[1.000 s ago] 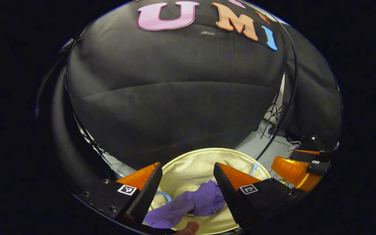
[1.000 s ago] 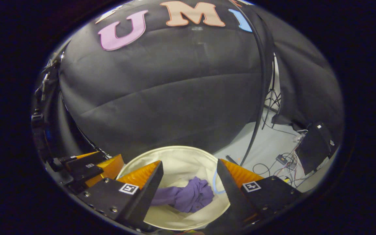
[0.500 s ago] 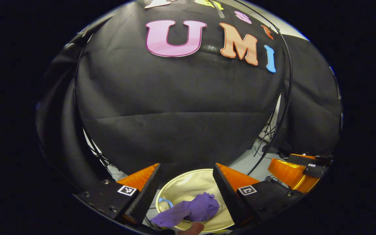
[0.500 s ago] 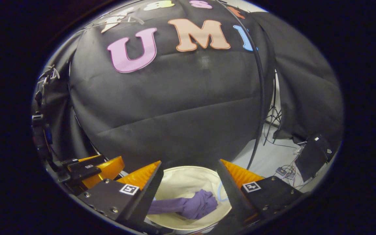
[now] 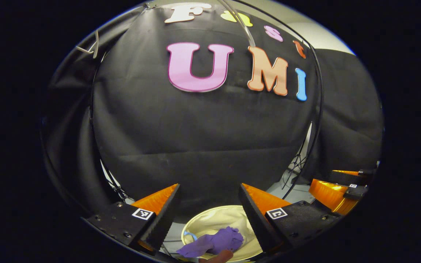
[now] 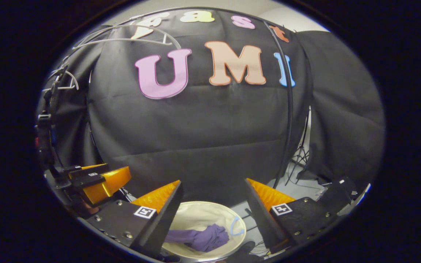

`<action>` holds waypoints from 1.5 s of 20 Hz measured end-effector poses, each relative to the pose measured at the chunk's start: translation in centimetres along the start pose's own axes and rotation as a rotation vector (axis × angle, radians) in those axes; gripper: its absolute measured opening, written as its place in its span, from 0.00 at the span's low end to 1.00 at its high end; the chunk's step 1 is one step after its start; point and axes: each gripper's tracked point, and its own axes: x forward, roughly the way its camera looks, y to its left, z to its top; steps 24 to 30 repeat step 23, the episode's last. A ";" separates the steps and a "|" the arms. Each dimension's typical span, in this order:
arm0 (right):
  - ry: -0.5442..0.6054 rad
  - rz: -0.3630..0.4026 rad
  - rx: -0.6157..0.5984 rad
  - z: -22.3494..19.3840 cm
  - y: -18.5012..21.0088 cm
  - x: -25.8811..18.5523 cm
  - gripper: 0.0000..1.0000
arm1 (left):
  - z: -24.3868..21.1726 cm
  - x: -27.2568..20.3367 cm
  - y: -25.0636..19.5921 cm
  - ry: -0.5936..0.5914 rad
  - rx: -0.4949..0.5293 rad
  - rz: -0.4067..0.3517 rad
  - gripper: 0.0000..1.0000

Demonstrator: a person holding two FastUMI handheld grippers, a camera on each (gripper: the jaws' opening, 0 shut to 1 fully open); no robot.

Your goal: Grasp the clothes on the hanger with both hands and then place them into the laundry hamper below.

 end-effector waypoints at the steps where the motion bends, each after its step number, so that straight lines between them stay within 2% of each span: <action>1: -0.022 0.000 -0.004 1.5 0.2 -0.6 0.99 | 0.9 -0.4 0.0 -0.008 0.000 -0.003 0.96; 4: -0.090 0.000 -0.029 5.6 0.8 -2.6 0.99 | 4.7 -2.1 0.7 -0.077 0.022 0.006 0.99; 6: -0.128 0.010 -0.035 7.5 1.4 -3.1 0.99 | 6.5 -3.1 0.8 -0.103 0.027 0.007 0.94; 7: -0.143 0.020 -0.034 8.3 1.8 -3.7 0.99 | 7.3 -3.7 0.8 -0.113 0.019 0.001 0.97; 11: -0.203 0.046 -0.039 11.3 2.8 -5.0 0.99 | 11.0 -5.7 1.1 -0.170 -0.001 -0.008 0.94; 12: -0.218 0.060 -0.033 12.0 3.2 -5.6 0.94 | 11.8 -6.2 1.4 -0.191 -0.003 0.000 0.96; 18: -0.262 0.098 -0.042 13.5 3.7 -8.0 0.94 | 15.0 -10.5 1.6 -0.267 0.008 0.047 0.96; 19: -0.268 0.110 -0.039 13.8 3.9 -8.4 0.99 | 15.5 -11.1 1.5 -0.280 0.004 0.050 0.96; 20: -0.274 0.119 -0.036 13.9 4.1 -8.9 0.99 | 15.8 -11.6 1.5 -0.289 -0.001 0.053 0.93; 21: -0.279 0.123 -0.037 14.1 3.8 -9.1 0.93 | 16.1 -12.1 1.3 -0.290 -0.003 0.054 0.92; 23: -0.300 0.129 -0.043 14.9 3.5 -9.9 0.93 | 16.4 -13.3 0.8 -0.293 0.000 0.061 0.92; 30: -0.300 0.129 -0.043 14.9 3.5 -9.9 0.93 | 16.4 -13.3 0.8 -0.293 0.000 0.061 0.92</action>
